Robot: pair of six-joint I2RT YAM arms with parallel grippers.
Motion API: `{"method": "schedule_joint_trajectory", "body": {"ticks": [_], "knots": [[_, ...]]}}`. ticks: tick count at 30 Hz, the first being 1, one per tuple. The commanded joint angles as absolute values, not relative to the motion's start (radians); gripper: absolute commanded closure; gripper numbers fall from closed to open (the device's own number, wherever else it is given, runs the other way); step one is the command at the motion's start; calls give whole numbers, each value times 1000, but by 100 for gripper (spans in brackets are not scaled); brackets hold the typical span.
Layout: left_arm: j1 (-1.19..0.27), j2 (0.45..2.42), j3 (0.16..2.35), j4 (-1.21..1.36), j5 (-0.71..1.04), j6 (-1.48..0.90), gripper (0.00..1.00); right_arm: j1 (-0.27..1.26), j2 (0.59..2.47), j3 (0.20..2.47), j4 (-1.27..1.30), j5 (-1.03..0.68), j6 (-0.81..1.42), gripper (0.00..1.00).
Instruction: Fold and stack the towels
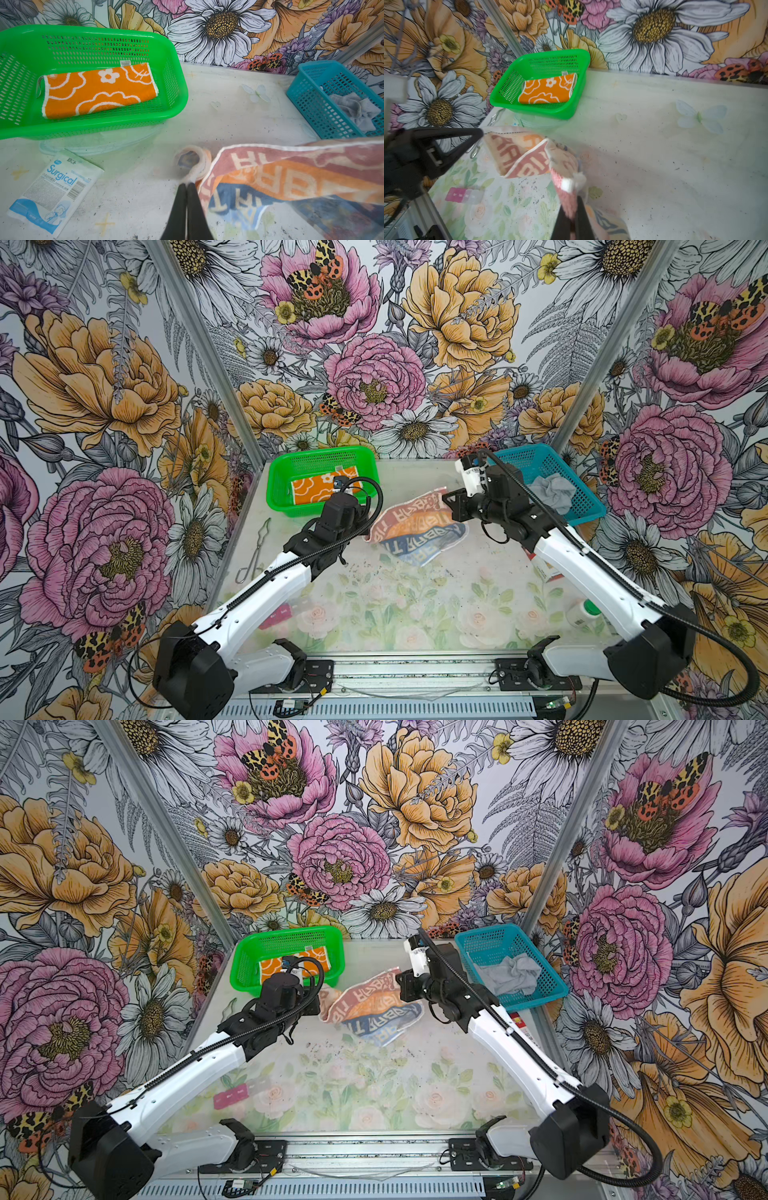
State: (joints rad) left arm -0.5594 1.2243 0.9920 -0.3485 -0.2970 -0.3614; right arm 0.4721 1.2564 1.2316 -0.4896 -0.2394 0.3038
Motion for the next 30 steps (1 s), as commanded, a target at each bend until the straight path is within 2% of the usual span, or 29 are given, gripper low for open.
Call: {"method": "schedule_joint_trajectory", "body": {"ticks": [1,4,6,12,14,16,19,20,23,27,30], "knots": [[-546,1298,1073,-269,-276,-329,100,482,1157,1190,-596,-269,286,100],[-545,1366,1094,-246,-275,-328,100,489,1098,1084,-604,-415,307,100],[-545,1394,1076,-217,-266,-337,100,515,1082,982,-600,-447,322,100],[-557,1401,988,-190,-269,-366,100,667,1074,753,-575,-418,386,100],[-570,1369,947,-208,-288,-374,100,691,1042,734,-577,-395,411,82],[-583,1325,899,-243,-311,-394,100,693,1005,748,-581,-364,416,58],[-612,1245,804,-303,-338,-437,100,681,1004,826,-582,-283,383,34],[-618,1213,767,-328,-345,-464,100,668,1035,866,-582,-245,370,31],[-625,1126,664,-379,-324,-551,100,601,1216,1018,-582,-199,314,30],[-661,1027,545,-451,-319,-662,100,549,1549,1289,-574,-210,214,29],[-680,968,469,-465,-253,-716,100,538,1774,1495,-579,-240,158,29]]}}
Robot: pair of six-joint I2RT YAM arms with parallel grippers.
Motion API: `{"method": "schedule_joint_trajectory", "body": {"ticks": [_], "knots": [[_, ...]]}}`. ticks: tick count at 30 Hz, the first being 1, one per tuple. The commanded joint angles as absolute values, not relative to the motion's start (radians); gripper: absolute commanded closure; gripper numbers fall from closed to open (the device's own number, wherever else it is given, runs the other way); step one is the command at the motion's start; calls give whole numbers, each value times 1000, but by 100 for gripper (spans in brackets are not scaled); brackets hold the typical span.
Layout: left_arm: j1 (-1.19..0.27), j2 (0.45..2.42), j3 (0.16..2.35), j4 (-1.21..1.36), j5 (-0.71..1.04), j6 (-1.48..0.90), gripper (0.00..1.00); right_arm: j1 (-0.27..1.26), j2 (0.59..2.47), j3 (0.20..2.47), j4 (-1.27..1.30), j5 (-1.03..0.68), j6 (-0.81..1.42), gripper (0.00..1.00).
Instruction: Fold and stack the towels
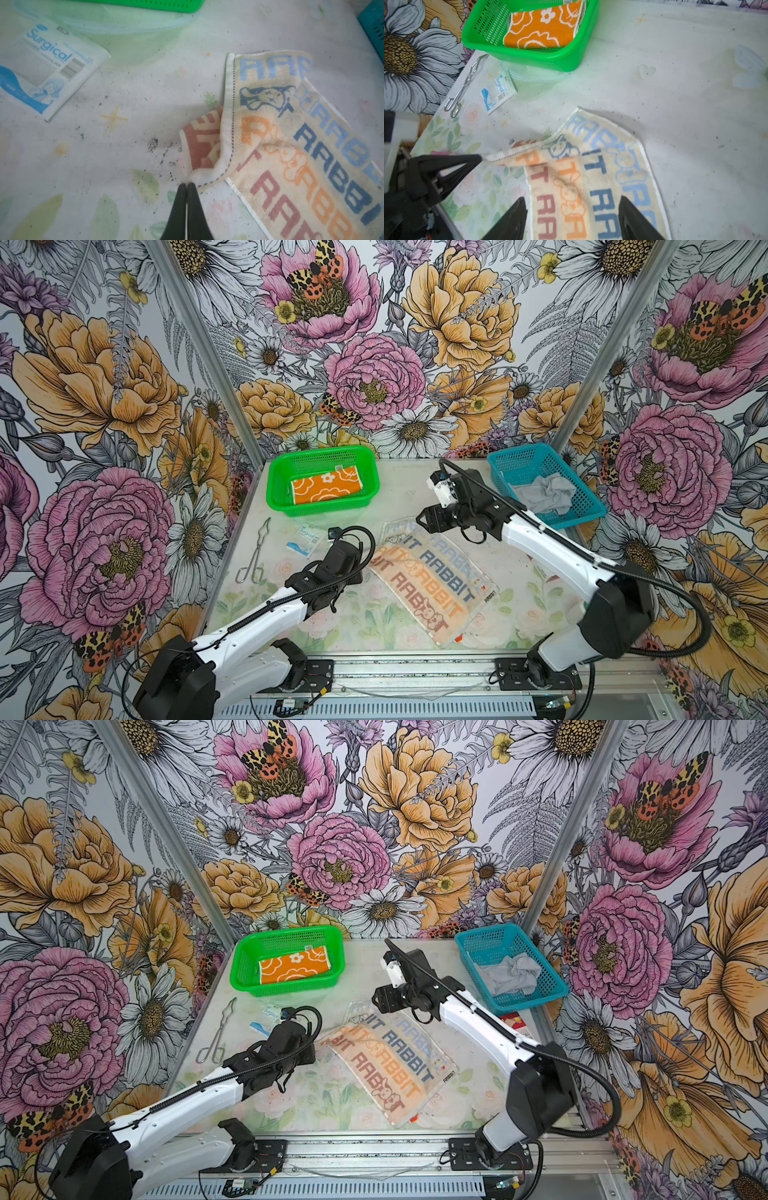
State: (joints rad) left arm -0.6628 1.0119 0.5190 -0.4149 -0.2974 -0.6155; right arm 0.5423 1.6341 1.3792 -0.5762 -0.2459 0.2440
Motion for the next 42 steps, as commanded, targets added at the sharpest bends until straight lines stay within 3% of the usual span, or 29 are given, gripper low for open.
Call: {"method": "schedule_joint_trajectory", "body": {"ticks": [1,8,15,30,34,39,42], "knots": [[-687,959,450,-466,-236,-731,100,533,1831,1546,-579,-273,150,29],[-744,921,355,-467,-195,-823,100,537,2131,1762,-627,-420,121,30],[-725,895,342,-467,-202,-812,100,571,2165,1677,-632,-433,83,28],[-713,882,342,-466,-202,-799,100,633,2255,1710,-630,-463,97,32],[-711,882,345,-468,-202,-795,100,643,2257,1718,-631,-462,99,39],[-710,882,346,-467,-201,-792,100,644,2244,1725,-631,-469,98,62],[-709,883,344,-467,-202,-791,100,644,2231,1725,-630,-464,97,65]]}}
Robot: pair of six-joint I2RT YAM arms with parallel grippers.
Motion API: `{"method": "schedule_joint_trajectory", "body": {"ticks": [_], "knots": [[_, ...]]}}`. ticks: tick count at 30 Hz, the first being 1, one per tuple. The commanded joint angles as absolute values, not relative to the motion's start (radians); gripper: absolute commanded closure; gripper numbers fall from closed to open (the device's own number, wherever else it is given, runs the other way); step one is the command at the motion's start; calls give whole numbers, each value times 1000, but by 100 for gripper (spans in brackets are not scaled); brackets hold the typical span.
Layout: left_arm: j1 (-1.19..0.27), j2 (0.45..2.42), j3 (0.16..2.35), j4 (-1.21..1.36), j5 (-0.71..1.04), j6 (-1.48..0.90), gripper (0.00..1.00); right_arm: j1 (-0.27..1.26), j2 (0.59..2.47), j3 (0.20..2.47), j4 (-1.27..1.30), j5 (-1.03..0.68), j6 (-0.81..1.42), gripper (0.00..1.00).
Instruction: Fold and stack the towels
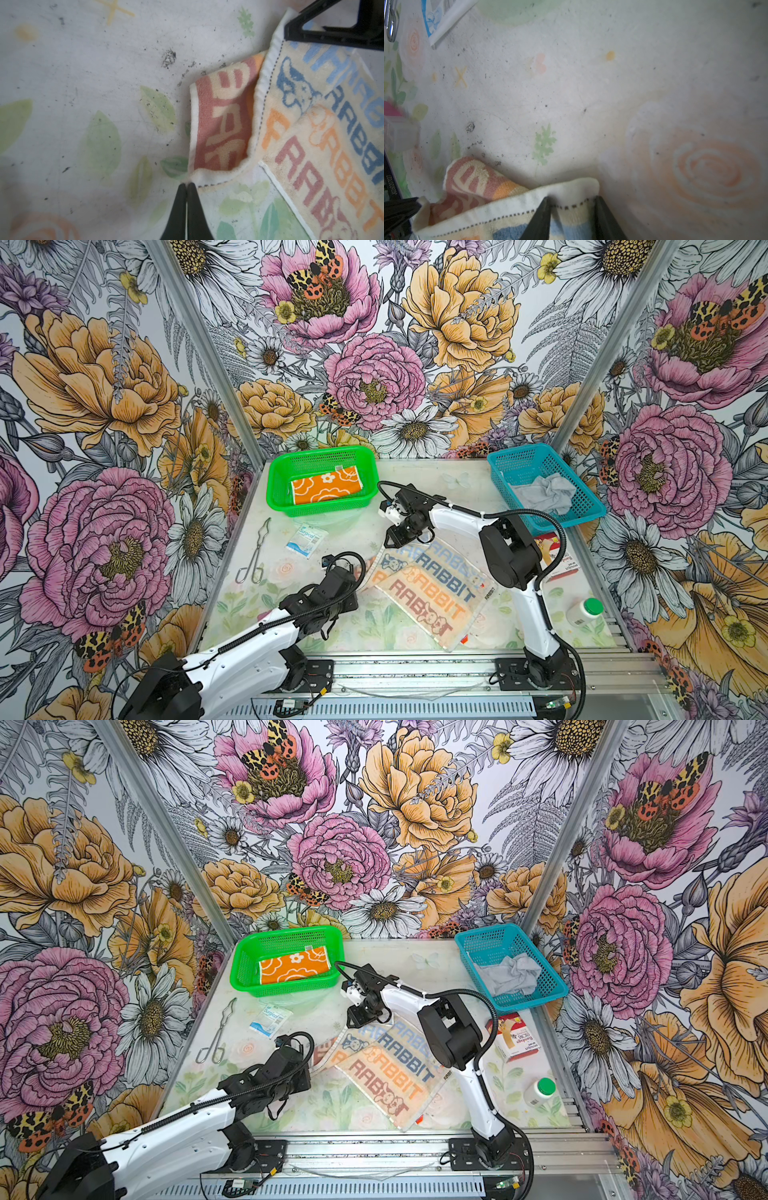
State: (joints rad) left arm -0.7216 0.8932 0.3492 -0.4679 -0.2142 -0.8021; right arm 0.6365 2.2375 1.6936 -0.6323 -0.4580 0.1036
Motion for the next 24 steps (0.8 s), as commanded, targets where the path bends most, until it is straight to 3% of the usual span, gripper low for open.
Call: {"method": "schedule_joint_trajectory", "body": {"ticks": [1,11,17,24], "knots": [[-709,884,344,-467,-202,-790,100,644,2227,1726,-630,-464,98,65],[-702,899,369,-473,-201,-767,100,644,2158,1727,-630,-430,97,78],[-680,922,450,-513,-202,-699,100,644,2086,1738,-628,-385,104,100],[-615,940,730,-642,-239,-498,100,641,1880,1705,-632,-259,133,100]]}}
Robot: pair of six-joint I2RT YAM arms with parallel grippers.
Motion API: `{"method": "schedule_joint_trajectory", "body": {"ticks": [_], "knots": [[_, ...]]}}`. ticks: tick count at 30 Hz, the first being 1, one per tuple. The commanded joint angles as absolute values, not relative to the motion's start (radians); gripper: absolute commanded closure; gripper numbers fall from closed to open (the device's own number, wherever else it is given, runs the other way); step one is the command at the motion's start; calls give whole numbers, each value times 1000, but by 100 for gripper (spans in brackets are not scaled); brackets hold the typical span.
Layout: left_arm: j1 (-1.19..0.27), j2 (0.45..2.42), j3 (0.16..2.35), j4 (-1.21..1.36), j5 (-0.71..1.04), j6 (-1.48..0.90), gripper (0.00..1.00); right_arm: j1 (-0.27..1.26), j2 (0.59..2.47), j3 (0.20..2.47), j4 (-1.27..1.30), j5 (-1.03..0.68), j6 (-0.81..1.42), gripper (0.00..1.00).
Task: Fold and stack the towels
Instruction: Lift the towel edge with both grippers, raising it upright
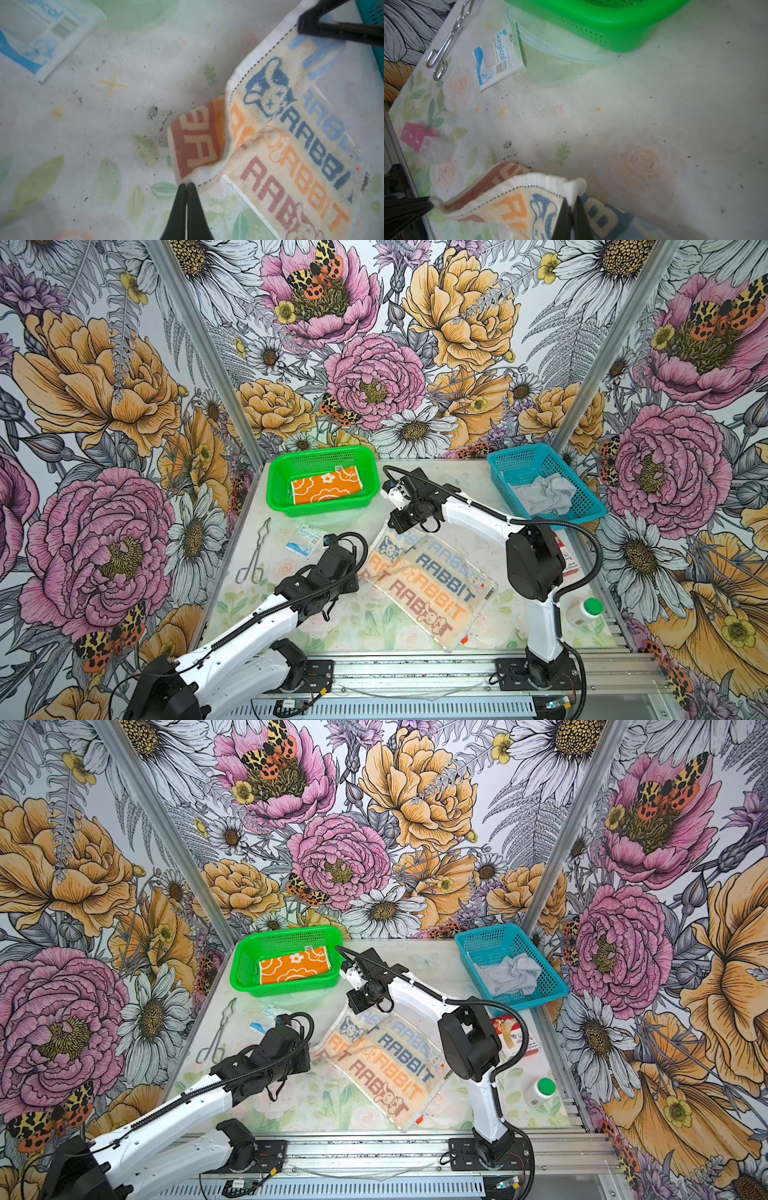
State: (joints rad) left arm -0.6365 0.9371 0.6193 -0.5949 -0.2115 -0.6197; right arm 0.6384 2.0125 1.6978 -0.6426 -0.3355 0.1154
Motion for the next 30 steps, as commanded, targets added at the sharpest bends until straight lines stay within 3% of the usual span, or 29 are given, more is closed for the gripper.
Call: {"method": "schedule_joint_trajectory", "body": {"ticks": [1,7,12,20,30], "knots": [[-608,949,794,-660,-247,-459,100,640,1828,1692,-631,-234,138,100],[-621,1019,1154,-723,-302,-274,100,630,1502,1612,-643,-84,146,100],[-729,1053,1415,-731,-404,-146,100,643,1257,1591,-674,-3,162,100],[-1044,1003,1607,-726,-618,14,100,662,979,1589,-741,6,237,100],[-1547,967,1606,-566,-999,332,100,669,866,1589,-762,-92,329,100]]}}
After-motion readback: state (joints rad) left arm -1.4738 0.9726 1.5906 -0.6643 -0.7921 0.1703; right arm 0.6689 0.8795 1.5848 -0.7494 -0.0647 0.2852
